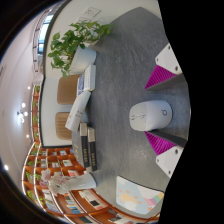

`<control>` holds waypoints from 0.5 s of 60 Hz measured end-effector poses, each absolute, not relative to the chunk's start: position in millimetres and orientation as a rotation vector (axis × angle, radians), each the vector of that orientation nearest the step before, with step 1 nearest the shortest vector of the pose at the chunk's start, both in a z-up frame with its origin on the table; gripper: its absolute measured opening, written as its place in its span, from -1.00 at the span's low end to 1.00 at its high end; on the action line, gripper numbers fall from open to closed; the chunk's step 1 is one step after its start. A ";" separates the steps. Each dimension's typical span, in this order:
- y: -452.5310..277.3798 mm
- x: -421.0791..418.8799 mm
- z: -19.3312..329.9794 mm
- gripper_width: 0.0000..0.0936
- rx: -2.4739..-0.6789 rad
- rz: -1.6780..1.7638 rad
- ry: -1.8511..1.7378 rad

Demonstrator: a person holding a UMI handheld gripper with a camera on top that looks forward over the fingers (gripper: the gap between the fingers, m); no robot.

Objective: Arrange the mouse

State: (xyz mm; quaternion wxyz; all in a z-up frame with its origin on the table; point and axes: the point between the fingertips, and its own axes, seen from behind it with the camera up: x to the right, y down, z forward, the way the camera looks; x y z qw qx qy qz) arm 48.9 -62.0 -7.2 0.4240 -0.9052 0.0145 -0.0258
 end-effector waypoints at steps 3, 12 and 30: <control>-57.7 47.2 -7.5 0.48 -2.268 -0.047 0.063; -46.8 44.0 -8.5 0.09 -2.273 -0.042 0.086; -46.8 43.7 -11.0 -0.24 -2.341 -0.020 0.037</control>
